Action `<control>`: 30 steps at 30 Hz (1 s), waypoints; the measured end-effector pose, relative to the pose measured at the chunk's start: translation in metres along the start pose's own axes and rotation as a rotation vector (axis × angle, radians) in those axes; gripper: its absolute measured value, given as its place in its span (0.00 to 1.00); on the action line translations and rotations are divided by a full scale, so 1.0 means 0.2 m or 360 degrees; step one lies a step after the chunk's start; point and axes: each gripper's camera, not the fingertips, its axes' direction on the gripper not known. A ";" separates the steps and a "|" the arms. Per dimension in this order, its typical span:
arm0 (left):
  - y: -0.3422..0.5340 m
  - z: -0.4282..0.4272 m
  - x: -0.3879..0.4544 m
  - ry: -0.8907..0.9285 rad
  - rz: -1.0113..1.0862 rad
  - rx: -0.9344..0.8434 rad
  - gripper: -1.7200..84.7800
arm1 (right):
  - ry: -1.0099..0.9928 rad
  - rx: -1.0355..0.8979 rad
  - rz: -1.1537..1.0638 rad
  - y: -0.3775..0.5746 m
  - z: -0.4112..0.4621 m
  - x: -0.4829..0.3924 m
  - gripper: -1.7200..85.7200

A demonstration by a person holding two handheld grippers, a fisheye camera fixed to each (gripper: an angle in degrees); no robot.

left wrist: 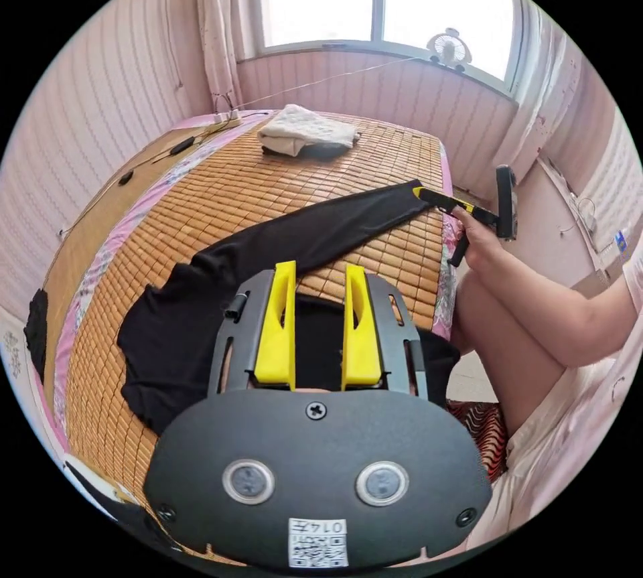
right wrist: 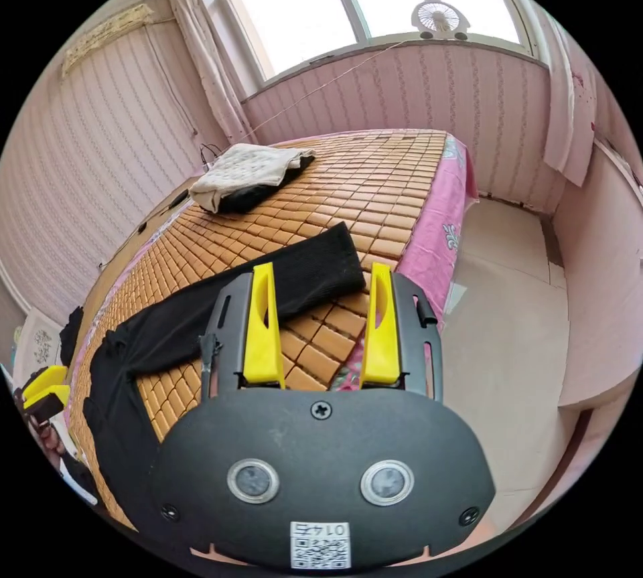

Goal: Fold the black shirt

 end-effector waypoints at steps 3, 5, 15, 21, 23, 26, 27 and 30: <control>-0.22 0.25 0.08 0.0132 0.0035 -0.0064 0.15 | 0.0008 -0.0051 0.0046 -0.04 0.05 0.07 0.21; -0.35 0.44 0.13 0.0205 0.0062 -0.0124 0.15 | 0.0033 -0.0108 0.0068 -0.08 0.10 0.11 0.16; -0.74 1.05 0.33 0.0147 0.0215 -0.0375 0.14 | -0.0083 -0.0110 0.0333 -0.16 0.18 0.37 0.05; -0.88 1.34 0.36 0.0127 0.0150 -0.0441 0.13 | -0.0186 -0.0119 0.0399 -0.19 0.22 0.47 0.04; -0.88 1.45 0.39 0.0096 0.0193 -0.0504 0.14 | -0.0201 -0.0122 0.0406 -0.19 0.23 0.50 0.04; -0.85 1.47 0.39 0.0118 0.0197 -0.0457 0.14 | -0.0204 -0.0134 0.0350 -0.20 0.24 0.50 0.04; -0.85 1.46 0.38 0.0128 0.0182 -0.0456 0.13 | -0.0200 -0.0137 0.0341 -0.20 0.25 0.51 0.04; -0.86 1.45 0.37 0.0146 0.0169 -0.0449 0.12 | -0.0206 -0.0082 0.0361 -0.20 0.23 0.55 0.04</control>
